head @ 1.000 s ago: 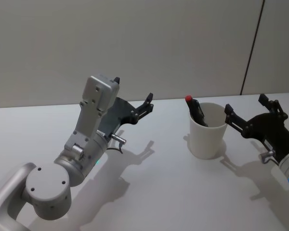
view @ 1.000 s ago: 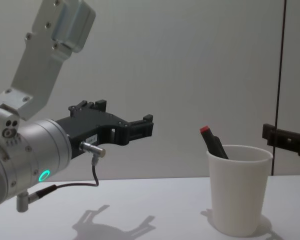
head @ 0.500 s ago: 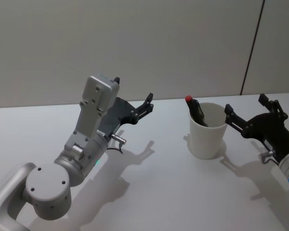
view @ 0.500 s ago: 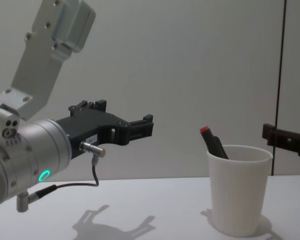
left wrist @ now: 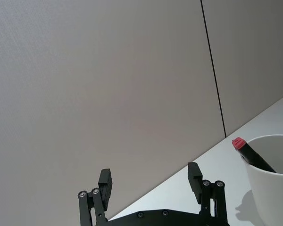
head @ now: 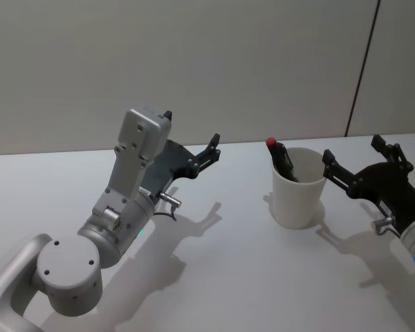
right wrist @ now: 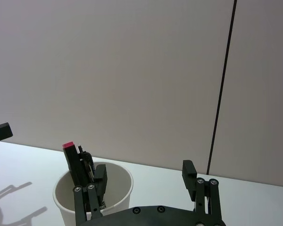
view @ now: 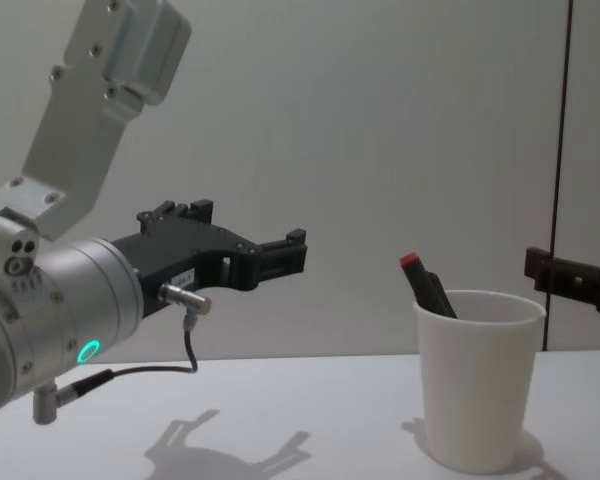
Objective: Place the pen into the pen holder.
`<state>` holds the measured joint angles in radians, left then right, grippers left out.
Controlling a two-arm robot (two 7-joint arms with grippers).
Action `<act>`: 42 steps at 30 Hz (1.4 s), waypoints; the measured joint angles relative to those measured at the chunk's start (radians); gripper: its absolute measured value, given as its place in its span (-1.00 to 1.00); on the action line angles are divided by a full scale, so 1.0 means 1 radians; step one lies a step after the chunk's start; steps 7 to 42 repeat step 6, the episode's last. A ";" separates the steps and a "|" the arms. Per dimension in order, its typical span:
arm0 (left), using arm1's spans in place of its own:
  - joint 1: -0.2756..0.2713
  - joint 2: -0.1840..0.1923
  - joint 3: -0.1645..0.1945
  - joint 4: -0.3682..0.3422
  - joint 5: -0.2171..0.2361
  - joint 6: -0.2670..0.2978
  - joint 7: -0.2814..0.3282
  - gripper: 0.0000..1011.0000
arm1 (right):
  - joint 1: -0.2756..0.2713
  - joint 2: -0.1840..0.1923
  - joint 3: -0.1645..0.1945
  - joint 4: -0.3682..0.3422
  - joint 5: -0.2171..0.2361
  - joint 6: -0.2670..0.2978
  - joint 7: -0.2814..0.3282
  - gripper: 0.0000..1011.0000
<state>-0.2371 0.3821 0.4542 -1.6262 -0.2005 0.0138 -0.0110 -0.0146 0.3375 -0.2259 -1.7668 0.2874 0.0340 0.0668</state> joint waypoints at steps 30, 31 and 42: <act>0.000 0.000 0.000 0.000 0.000 0.000 0.000 0.98 | 0.000 0.000 0.000 0.000 0.000 0.000 0.000 0.98; 0.000 0.000 0.000 0.000 0.000 0.000 0.000 0.98 | 0.000 0.000 0.000 0.000 0.000 0.000 0.000 0.98; 0.000 0.000 0.000 0.000 0.000 0.000 0.000 0.98 | 0.000 0.000 0.000 0.000 0.000 0.000 0.000 0.98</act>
